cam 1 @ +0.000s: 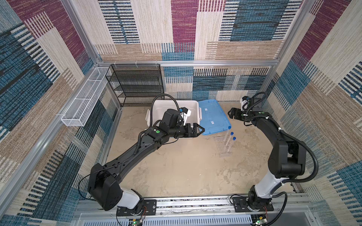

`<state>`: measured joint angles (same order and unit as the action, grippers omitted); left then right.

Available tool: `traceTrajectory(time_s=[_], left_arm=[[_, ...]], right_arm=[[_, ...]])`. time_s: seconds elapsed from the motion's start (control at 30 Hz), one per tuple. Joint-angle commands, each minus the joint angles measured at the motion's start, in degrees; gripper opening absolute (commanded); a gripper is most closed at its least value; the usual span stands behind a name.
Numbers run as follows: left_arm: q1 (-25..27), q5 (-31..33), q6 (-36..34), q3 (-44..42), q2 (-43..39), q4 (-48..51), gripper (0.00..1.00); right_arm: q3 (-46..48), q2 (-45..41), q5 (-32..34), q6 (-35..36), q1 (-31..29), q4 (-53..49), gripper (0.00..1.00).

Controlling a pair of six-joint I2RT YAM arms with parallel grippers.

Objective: Organize the chemistry lab equipment
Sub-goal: 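Withdraw the left gripper from the bin while the right moves over the lid, then lower the open right gripper to the lid edge while the left nears the tubes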

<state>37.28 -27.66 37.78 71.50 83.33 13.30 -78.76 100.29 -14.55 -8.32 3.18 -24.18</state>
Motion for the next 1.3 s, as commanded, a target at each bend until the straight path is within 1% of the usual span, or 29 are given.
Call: traceTrajectory(time_s=[0.0,0.07,0.2,0.37,0.67,0.77,0.9,1.0,1.27], left_arm=[[1.01,3.61,5.31,-1.59,1.69,-7.74,0.99],[1.86,3.45,5.32,-0.71,3.39,-7.52,0.99],[3.32,5.61,5.03,-0.37,5.03,-6.69,0.99],[4.52,6.11,7.46,-3.96,5.94,-11.63,1.00],[4.81,5.39,7.27,-3.51,8.53,-11.83,1.00],[4.82,4.54,7.89,-3.76,9.37,-12.93,1.00],[4.82,4.16,8.41,-3.65,10.36,-13.69,1.00],[4.78,4.02,8.52,-3.73,10.62,-13.97,1.00],[4.74,4.64,8.55,-4.66,9.80,-14.07,1.00]], right_arm=[[-1.71,4.11,2.41,-0.18,0.46,1.22,0.86],[-3.39,7.57,2.42,0.56,0.63,0.73,0.80],[-6.05,13.01,2.23,1.96,0.77,0.40,0.70],[-8.47,18.17,3.00,2.91,0.78,-0.16,0.55],[-10.68,22.81,4.11,3.79,0.77,-0.05,0.40],[-10.80,23.35,3.06,4.17,0.77,0.07,0.34],[-11.07,24.35,2.35,4.39,0.77,-0.07,0.29],[-10.93,24.69,3.15,5.02,0.71,-0.33,0.24],[-10.45,26.18,2.98,6.65,0.34,-1.16,0.14]])
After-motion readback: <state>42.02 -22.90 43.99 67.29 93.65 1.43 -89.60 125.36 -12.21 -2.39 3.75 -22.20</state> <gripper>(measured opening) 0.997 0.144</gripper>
